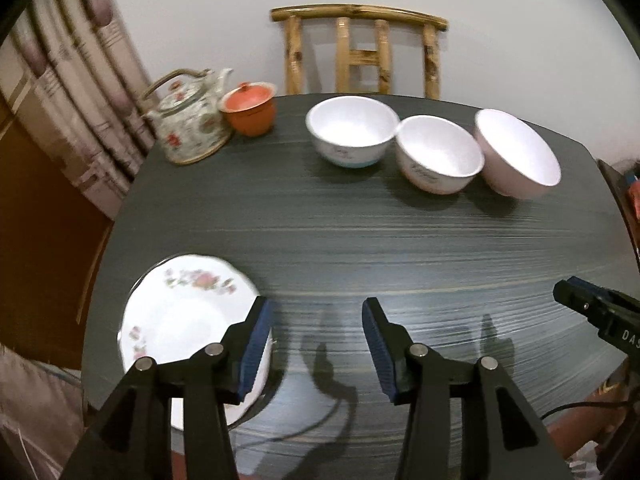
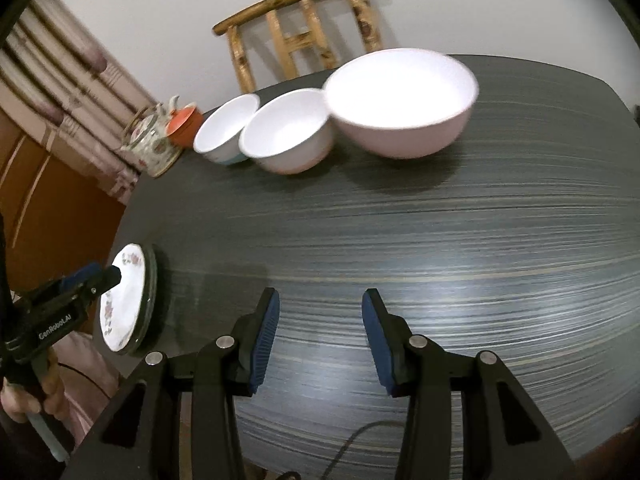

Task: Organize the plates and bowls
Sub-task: 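Move both tools toward the large pink bowl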

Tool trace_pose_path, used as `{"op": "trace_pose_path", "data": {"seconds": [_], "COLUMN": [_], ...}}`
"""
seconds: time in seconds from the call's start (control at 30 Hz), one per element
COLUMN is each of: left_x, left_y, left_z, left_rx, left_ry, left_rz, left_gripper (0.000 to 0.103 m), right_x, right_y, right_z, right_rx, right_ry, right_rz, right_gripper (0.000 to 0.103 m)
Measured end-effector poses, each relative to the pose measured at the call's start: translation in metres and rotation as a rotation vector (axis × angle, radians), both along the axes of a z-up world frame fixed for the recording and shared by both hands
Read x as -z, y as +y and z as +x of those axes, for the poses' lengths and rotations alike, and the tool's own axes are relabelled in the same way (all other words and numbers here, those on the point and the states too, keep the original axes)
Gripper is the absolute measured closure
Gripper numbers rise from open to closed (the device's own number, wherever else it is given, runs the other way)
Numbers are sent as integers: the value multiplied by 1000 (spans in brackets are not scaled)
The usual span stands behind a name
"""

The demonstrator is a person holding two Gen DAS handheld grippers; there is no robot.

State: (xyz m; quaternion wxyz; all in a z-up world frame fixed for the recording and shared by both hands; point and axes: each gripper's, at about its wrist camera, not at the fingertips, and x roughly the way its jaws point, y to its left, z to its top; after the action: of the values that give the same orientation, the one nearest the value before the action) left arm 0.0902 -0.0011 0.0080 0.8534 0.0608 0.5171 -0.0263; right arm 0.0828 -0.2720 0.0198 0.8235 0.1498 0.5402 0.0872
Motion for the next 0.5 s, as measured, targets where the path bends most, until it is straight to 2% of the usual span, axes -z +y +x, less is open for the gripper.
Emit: {"op": "trace_pose_path", "data": {"seconds": [0.37, 0.5], "left_x": [-1, -4], "left_y": [-63, -76], "left_z": [33, 48], "left_rx": [83, 109], "left_ry": [3, 19], "left_rz": [19, -19], "left_gripper": [55, 55], "right_x": [-8, -10], "right_y": [-52, -66], "right_z": [19, 30], "right_rx": [84, 105], "right_ry": [-22, -30], "right_rz": [-11, -16], "right_gripper": [60, 60]}}
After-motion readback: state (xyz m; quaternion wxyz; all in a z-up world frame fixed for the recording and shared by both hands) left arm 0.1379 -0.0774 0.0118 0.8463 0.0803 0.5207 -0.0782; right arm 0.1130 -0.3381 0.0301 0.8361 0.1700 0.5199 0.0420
